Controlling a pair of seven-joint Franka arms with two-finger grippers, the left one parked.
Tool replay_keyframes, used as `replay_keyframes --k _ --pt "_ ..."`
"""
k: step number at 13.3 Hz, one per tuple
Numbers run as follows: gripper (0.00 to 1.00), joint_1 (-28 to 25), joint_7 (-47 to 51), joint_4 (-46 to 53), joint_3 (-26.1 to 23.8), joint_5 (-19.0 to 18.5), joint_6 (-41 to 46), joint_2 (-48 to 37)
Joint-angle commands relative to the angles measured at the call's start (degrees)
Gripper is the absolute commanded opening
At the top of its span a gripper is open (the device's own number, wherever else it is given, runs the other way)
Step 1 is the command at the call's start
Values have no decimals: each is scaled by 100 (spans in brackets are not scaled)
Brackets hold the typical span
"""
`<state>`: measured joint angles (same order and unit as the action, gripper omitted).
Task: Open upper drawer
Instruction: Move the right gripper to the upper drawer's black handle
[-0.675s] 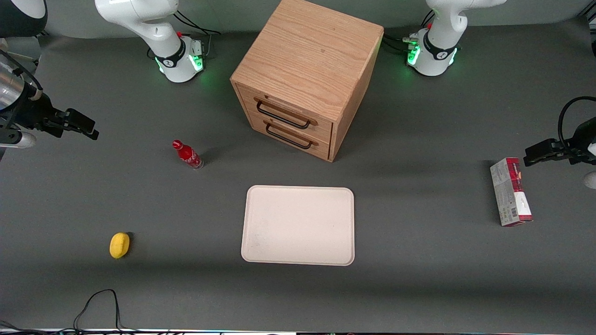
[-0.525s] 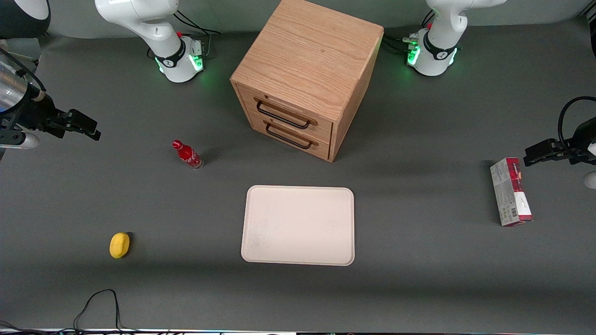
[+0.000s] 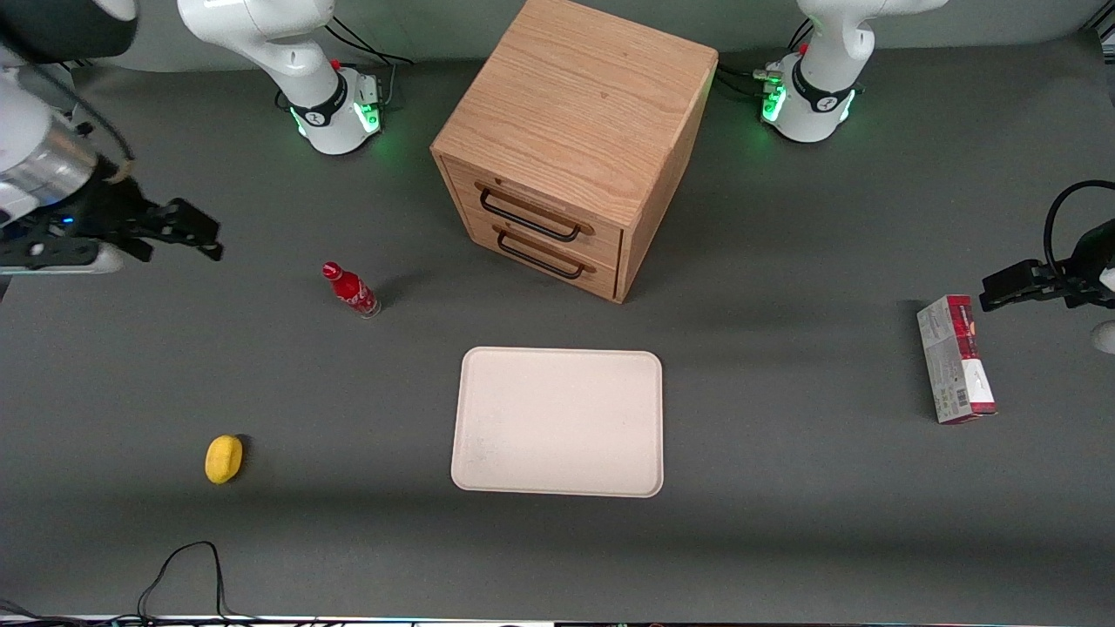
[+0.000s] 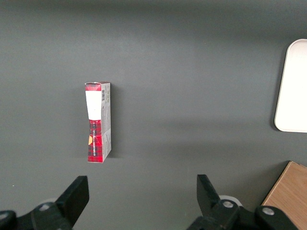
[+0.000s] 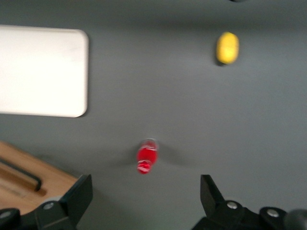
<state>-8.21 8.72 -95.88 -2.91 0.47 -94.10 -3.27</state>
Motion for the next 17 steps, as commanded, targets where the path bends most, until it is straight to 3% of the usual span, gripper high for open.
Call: replay_keyframes --k 1,4,5,6,9,10,13,15,17 --pt "100 -23 96 814 -1041 -12 453 483" --pt "100 -23 -114 1272 -2166 -12 516 774" --pt "100 -23 -646 1360 -2466 40 516 923" --pt "100 -23 -1139 1492 -2538 336 524 1047" --pt "100 -23 -1801 1563 -2486 2048 735 1416" --pt "100 -23 -1995 1554 -2495 2140 735 1469" --pt "100 -40 -2496 1178 -2521 1993 587 1636" --pt "100 -58 -2725 503 -2652 1466 -113 1681" --pt "100 -58 -2865 -26 -2723 1394 -774 1733"
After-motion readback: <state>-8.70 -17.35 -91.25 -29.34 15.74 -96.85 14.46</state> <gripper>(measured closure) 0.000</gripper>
